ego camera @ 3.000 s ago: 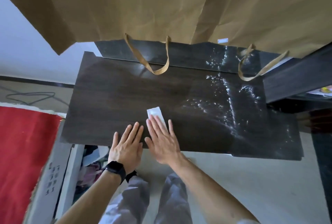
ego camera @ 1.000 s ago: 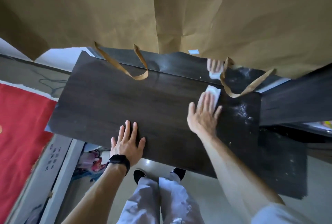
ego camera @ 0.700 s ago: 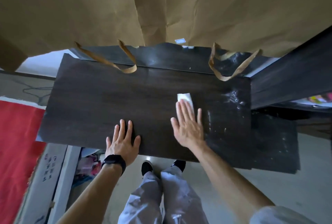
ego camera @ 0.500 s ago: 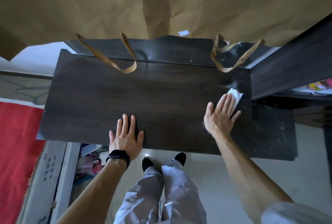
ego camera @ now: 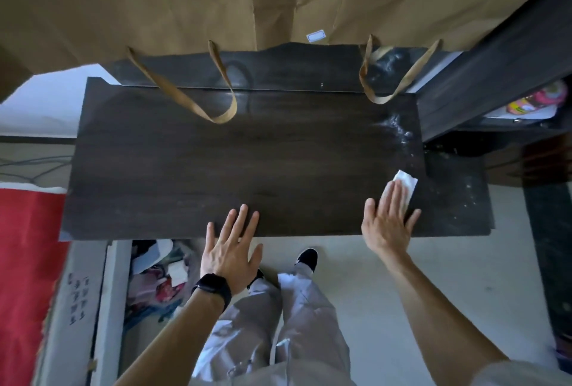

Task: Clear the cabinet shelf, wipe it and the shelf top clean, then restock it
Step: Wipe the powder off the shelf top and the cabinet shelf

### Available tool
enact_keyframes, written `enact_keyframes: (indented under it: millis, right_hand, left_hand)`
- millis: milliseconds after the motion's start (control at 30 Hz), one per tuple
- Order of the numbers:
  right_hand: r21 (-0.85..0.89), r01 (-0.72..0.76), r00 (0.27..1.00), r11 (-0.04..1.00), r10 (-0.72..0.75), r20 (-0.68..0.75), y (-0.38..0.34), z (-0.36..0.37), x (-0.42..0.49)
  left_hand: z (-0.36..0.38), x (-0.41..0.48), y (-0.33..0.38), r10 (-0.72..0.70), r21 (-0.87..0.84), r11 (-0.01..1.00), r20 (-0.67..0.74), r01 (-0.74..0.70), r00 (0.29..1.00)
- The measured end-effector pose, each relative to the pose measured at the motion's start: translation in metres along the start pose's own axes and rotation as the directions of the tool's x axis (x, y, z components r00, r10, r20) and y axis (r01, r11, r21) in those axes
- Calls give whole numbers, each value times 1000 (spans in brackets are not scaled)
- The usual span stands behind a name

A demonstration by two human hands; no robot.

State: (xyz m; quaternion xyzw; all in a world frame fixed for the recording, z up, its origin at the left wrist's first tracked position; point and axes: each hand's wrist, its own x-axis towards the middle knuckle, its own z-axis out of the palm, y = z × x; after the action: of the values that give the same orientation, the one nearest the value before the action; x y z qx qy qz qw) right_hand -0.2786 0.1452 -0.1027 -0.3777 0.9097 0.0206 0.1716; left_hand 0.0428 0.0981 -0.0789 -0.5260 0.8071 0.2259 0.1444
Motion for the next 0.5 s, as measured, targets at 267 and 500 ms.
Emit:
enact_keyframes:
  millis: [267, 500]
  right_hand:
    - [-41, 662, 745, 748, -652, 141, -120, 41, -100]
    - [-17, 127, 992, 992, -127, 21, 16, 4, -22]
  left_hand:
    - [-10, 0, -2, 4, -7, 1000, 20, -4, 1000]
    - [-9, 0, 10, -19, -21, 1000, 19, 19, 1000]
